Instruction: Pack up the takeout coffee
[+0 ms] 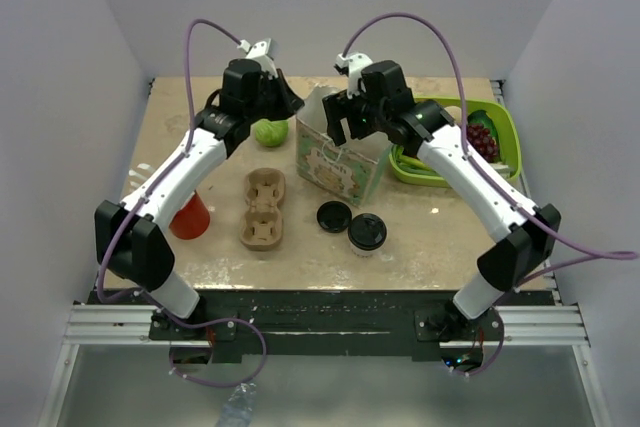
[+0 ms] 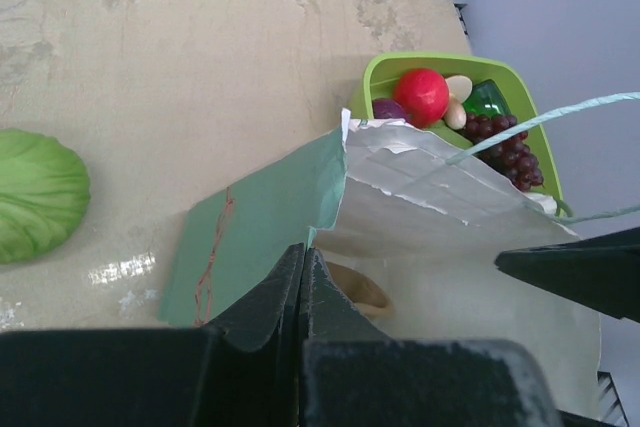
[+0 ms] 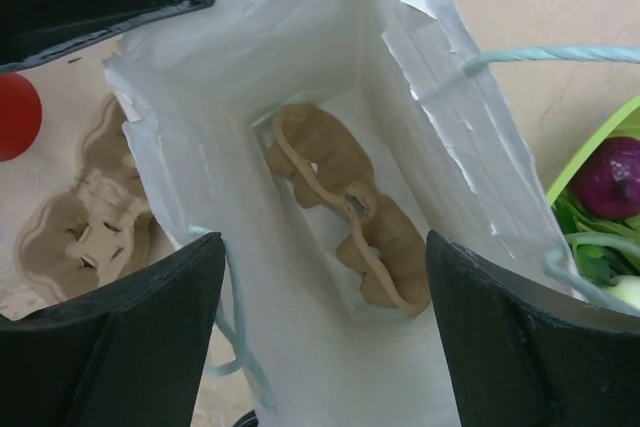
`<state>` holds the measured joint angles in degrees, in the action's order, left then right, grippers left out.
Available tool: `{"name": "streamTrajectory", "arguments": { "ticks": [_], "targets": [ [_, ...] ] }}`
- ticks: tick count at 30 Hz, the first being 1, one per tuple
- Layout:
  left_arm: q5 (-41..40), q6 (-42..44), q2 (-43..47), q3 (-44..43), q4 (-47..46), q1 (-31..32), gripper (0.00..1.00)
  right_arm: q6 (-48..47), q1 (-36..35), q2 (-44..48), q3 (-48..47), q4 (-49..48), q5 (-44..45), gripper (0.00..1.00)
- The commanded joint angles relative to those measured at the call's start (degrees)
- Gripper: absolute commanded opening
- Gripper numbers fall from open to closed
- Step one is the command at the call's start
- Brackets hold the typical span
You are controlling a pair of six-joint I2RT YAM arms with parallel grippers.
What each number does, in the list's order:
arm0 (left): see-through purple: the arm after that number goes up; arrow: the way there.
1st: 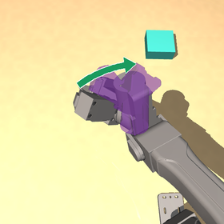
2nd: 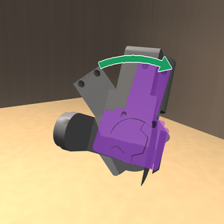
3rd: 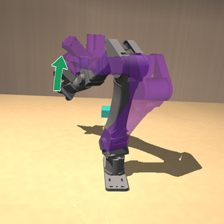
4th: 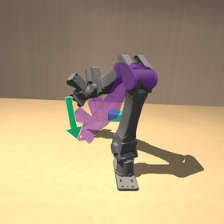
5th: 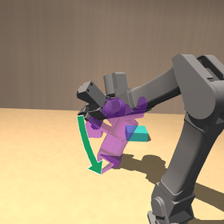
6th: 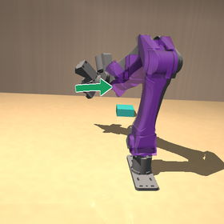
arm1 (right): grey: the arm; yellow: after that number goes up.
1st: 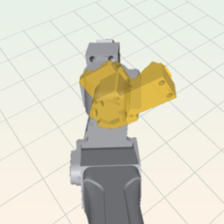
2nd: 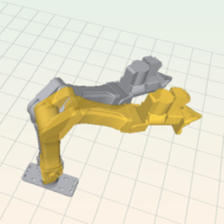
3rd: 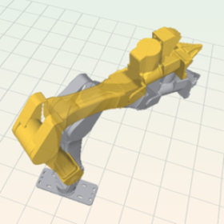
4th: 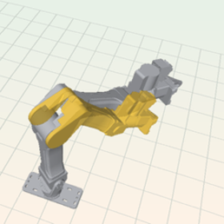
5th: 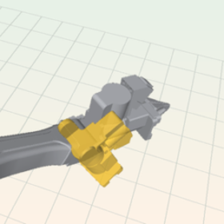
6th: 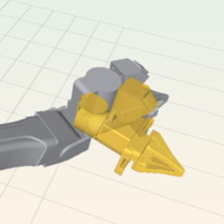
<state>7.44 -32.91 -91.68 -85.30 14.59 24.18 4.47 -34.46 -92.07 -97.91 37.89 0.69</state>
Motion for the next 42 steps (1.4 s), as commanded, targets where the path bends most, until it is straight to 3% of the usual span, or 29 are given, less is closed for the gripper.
{"name": "streamTrajectory", "arguments": {
  "ticks": [1,8,13,17,25,30,36,42],
  "targets": [
    [1.4,3.4,-0.6,-4.0,-1.5,0.2,0.00,0.9,0.1,-3.4,-5.8,5.0,2.9,0.81],
    [3.1,4.5,-1.7,-4.8,-1.8,0.2,0.00,0.0,1.6,-8.8,-7.0,6.8,4.4,0.63],
    [3.4,4.6,-1.9,-4.7,-2.5,0.2,0.00,-2.1,2.0,-11.1,-6.9,7.6,2.2,0.62],
    [3.4,4.8,-2.9,-5.1,-2.4,0.2,0.00,-4.2,2.0,-12.4,-8.6,9.6,-5.2,0.59],
    [1.0,3.7,-2.0,-3.7,-3.3,0.2,0.00,-1.7,2.1,-1.7,-5.7,0.8,-4.1,0.67],
    [0.6,3.3,-0.8,-2.1,-4.6,0.2,0.00,2.2,2.0,2.2,-2.6,-3.0,-2.2,0.68],
    [0.5,2.8,-0.8,-1.6,-4.8,0.2,0.00,3.2,2.1,0.8,-2.1,-1.3,-5.8,0.61],
    [1.2,2.8,-0.3,-0.7,-5.6,0.2,0.00,1.4,2.1,-3.5,-1.6,1.1,-2.3,0.48]
  ]
}}
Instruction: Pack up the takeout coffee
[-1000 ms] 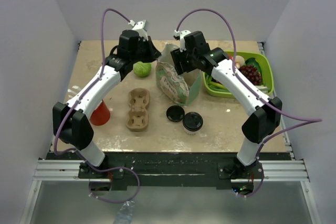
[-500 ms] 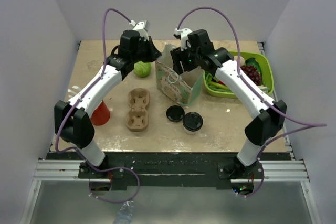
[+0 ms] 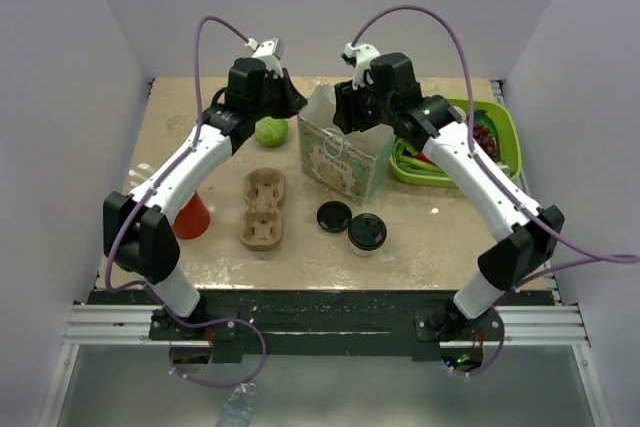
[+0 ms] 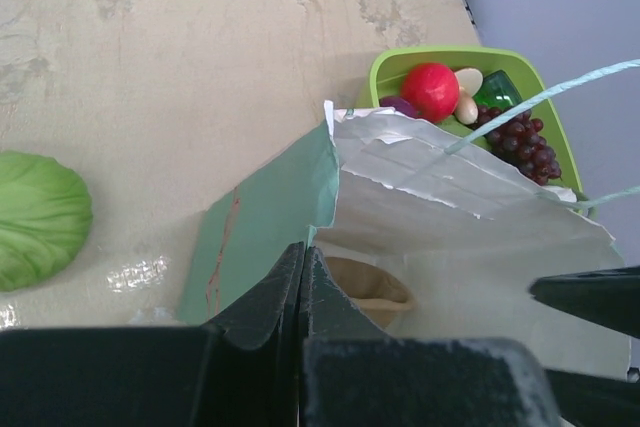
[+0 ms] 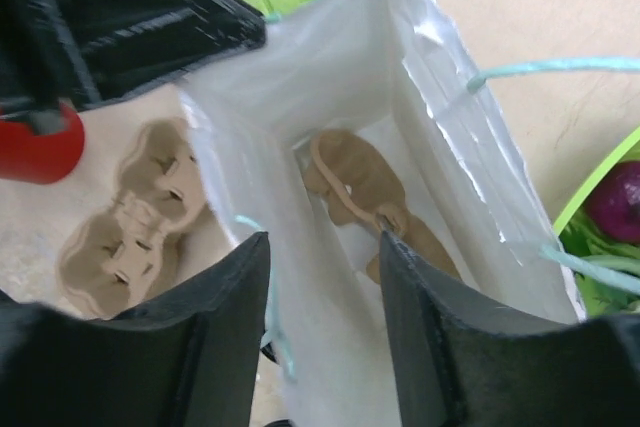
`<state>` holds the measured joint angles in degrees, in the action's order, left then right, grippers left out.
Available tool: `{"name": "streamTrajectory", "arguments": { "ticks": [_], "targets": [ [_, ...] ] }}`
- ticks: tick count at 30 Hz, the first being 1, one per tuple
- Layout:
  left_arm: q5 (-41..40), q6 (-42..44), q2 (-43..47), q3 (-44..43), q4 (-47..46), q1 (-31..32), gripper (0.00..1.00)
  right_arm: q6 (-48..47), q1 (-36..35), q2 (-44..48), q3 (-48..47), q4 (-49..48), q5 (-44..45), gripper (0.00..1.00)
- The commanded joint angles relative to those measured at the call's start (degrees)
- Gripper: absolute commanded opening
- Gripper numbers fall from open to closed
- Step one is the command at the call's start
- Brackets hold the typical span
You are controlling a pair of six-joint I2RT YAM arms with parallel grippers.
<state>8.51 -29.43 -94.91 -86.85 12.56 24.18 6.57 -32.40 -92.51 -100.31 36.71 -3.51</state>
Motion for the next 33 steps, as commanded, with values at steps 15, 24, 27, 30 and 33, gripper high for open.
{"name": "streamTrajectory", "arguments": {
  "ticks": [15,24,27,30,33],
  "targets": [
    [1.8,0.7,2.7,0.2,-4.4,0.2,0.00,-12.3,0.0,-17.7,2.3,9.4,-8.4,0.42],
    [3.4,0.9,2.5,0.5,-4.8,0.2,0.00,-13.9,0.0,-25.9,0.5,11.7,-9.3,0.41],
    [3.5,0.9,2.9,0.5,-4.9,0.2,0.00,-13.3,0.0,-27.9,0.9,12.1,-7.1,0.41],
    [3.4,1.0,3.2,0.6,-4.8,0.2,0.00,-12.9,0.0,-28.9,1.9,11.8,-5.2,0.41],
    [3.1,1.0,3.3,0.7,-4.6,0.2,0.00,-12.3,0.0,-29.7,2.8,11.5,-2.7,0.41]
  ]
}}
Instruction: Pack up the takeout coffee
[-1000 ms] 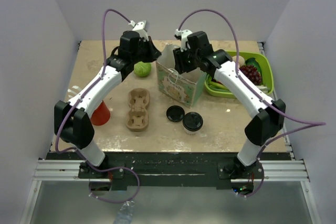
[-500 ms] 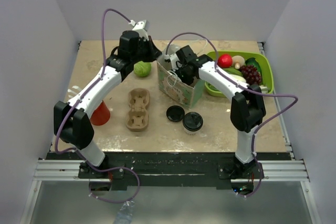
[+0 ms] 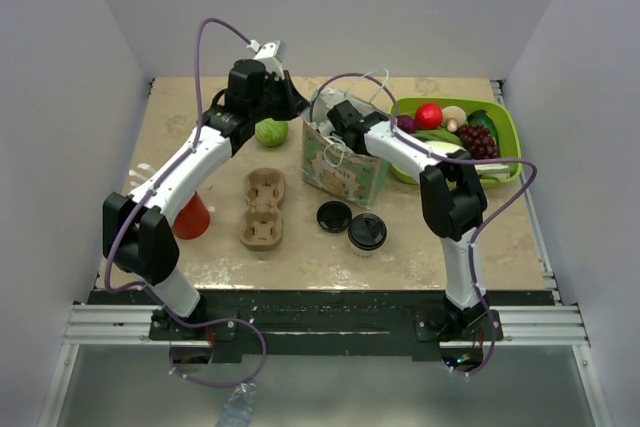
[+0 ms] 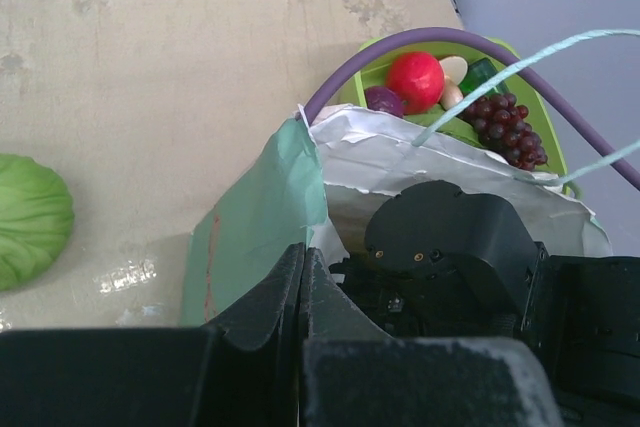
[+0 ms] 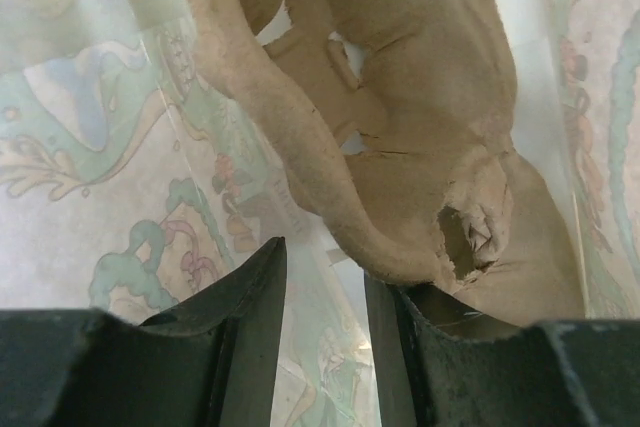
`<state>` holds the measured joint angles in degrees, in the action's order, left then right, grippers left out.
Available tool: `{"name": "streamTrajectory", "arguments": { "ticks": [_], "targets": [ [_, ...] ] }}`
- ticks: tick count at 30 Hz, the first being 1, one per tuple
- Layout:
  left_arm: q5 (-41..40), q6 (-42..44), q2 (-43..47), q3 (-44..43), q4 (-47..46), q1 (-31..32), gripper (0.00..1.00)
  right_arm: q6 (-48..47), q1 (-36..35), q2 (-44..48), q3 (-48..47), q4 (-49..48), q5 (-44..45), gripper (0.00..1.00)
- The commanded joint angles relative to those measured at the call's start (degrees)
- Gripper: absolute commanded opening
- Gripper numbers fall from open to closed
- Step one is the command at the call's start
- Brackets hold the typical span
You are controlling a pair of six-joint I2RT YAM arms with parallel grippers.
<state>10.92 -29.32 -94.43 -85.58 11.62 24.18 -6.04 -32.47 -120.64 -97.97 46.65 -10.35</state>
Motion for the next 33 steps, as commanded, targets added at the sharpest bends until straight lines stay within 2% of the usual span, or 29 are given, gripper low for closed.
{"name": "streamTrajectory", "arguments": {
  "ticks": [1,9,12,17,22,25,28,29,33],
  "targets": [
    [0.6,0.9,2.9,-0.6,-3.6,0.2,0.00,0.6,0.0,-2.0,0.9,1.5,4.9,0.41],
    [0.2,0.5,4.6,0.3,-3.4,0.2,0.00,5.6,0.0,-0.7,1.6,-0.5,23.9,0.45],
    [-0.2,0.1,5.1,1.0,-3.4,0.2,0.00,6.7,-0.1,5.0,2.8,-5.9,24.5,0.53],
    [-0.6,-0.7,5.4,1.7,-2.7,0.2,0.00,4.1,-0.8,14.4,8.4,-20.1,26.5,0.53],
    [-0.8,-1.2,5.5,2.2,-2.2,0.2,0.00,-2.8,-4.3,19.6,11.5,-24.7,28.6,0.57],
    [-0.5,-1.0,5.6,2.3,-2.1,0.2,0.00,-3.8,-4.8,20.1,11.0,-22.2,23.7,0.63],
    [-0.4,-1.1,5.4,2.1,-2.0,0.2,0.00,-3.8,-4.8,20.5,10.5,-19.1,13.3,0.67],
    [-0.4,-1.1,5.4,1.9,-1.9,0.2,0.00,-3.7,-4.8,20.6,10.4,-17.7,8.8,0.67],
    [-0.5,-1.2,4.9,1.6,-1.8,0.2,0.00,-3.3,-4.8,21.7,7.4,-14.6,0.8,0.68]
  ]
}}
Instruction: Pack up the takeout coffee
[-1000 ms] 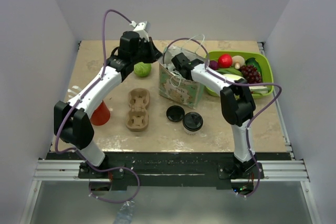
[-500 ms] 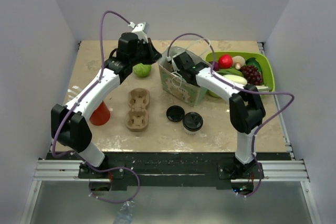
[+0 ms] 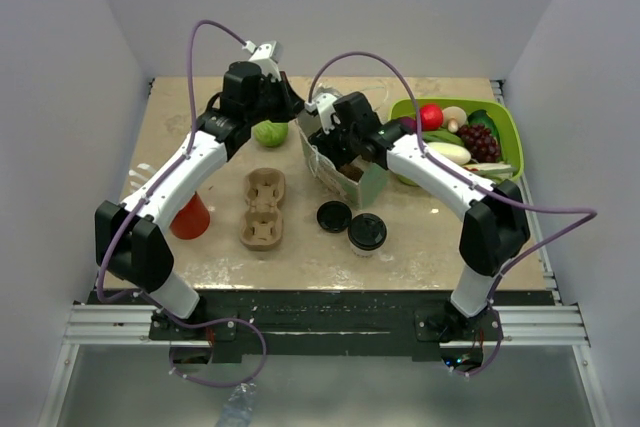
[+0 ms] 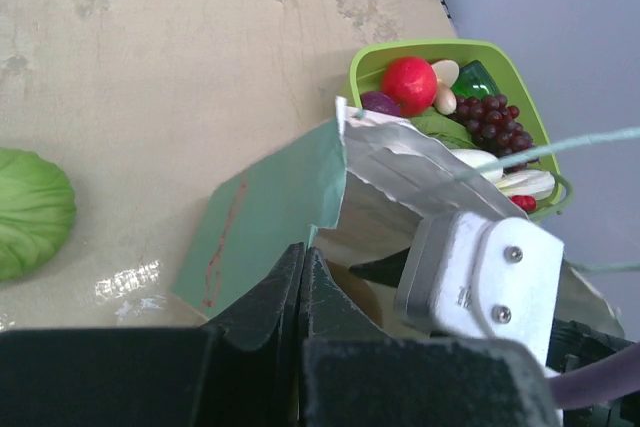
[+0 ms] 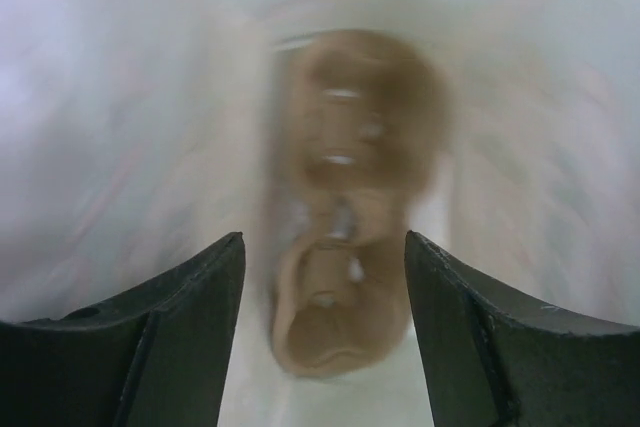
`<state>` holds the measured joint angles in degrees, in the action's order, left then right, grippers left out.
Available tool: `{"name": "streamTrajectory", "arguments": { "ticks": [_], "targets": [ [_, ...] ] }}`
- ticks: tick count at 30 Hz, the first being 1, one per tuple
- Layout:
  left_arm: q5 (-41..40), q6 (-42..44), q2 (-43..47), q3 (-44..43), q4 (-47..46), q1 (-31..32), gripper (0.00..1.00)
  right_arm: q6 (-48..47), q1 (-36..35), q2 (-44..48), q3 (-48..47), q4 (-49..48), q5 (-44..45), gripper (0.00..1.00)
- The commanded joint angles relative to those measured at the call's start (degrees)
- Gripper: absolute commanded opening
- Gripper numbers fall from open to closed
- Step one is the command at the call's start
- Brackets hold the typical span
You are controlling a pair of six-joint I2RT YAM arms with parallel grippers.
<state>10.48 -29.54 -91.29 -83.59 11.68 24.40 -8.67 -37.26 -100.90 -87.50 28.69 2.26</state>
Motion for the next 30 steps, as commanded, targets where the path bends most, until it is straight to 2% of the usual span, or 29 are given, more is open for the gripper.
{"name": "streamTrajectory", "arguments": {
  "ticks": [1,5,10,15,20,30],
  "targets": [
    [-0.1,-1.0,1.6,-0.3,-1.7,-0.1,0.00,0.1,-0.1,2.4,-3.5,3.3,-12.7,0.68],
    [-0.6,-1.2,1.6,-0.3,-1.5,-0.1,0.00,4.5,0.0,5.9,-6.1,2.4,-13.4,0.74],
    [-1.2,-1.3,1.6,-0.3,-1.7,-0.1,0.00,8.2,0.1,9.2,-8.8,2.3,-9.2,0.81],
    [-1.2,-1.3,1.6,-0.4,-1.8,-0.1,0.00,11.9,0.1,12.0,-7.6,2.5,-3.8,0.89],
    [-1.9,-1.2,1.9,-0.6,-1.8,-0.1,0.00,13.1,0.2,14.6,-6.4,1.8,-1.3,0.92],
    [-2.7,-1.0,1.3,-1.6,-1.5,-0.1,0.00,14.2,0.2,19.7,-4.6,0.1,-5.2,0.94]
  ]
}}
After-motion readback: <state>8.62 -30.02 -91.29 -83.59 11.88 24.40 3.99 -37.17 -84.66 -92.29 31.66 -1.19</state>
